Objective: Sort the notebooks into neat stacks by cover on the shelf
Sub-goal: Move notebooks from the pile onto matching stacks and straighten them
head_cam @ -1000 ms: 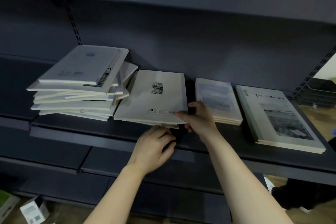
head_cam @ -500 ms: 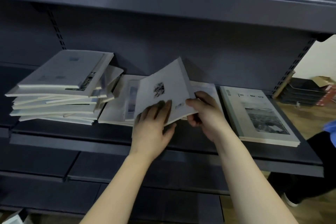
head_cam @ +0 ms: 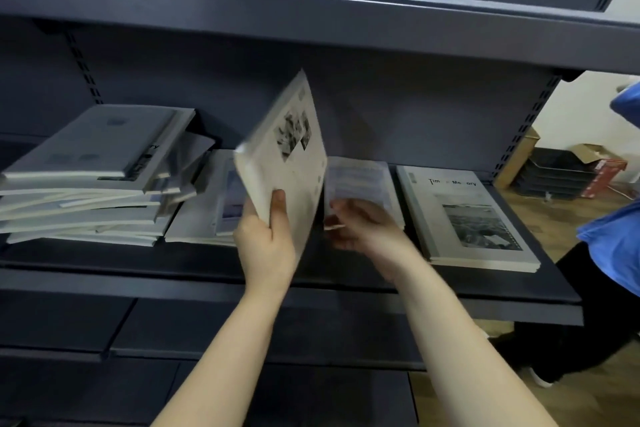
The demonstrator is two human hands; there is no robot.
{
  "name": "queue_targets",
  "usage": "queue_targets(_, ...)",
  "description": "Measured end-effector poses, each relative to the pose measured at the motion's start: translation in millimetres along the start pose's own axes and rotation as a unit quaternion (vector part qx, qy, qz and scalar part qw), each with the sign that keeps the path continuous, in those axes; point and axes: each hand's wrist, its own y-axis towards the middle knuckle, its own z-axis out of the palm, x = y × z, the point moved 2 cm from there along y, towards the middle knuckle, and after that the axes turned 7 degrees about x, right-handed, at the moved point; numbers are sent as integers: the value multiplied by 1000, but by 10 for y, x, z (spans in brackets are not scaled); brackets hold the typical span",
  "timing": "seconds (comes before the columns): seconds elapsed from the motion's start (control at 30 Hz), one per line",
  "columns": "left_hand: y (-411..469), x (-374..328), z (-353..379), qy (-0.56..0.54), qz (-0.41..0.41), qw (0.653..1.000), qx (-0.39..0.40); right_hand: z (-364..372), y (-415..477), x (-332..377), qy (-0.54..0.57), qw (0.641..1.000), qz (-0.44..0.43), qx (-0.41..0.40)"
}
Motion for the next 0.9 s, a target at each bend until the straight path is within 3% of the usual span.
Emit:
queue_targets(0.1,-108,-10,128,-115,-62,991,-14,164,-40,-171,91,996,5,-22)
queue_targets(0.2,-193,-23,211,-148,-72,986,-10,225,-95,-226,183,983,-2,-27)
queue_targets(0.37,-240,-15,298,-176,-74,981,24,122,-137,-256,218,975,8,-45)
queue_targets(0.57,-273,11,394,-140,-45,985,88,-141,-169,-249,160,982,-70,-75)
queue_targets(0.7,-302,110,473,-125,-54,980,143,-478,-160,-220,114,975,-102,-162)
queue_targets(0.8,-356,170,531,-60,-65,968,233,-880,-177,-215,111,962,-79,-235)
queue_targets(0.9,-371,238,581,84,-31,941,327,-1326,-219,-235,88,954,-57,-279)
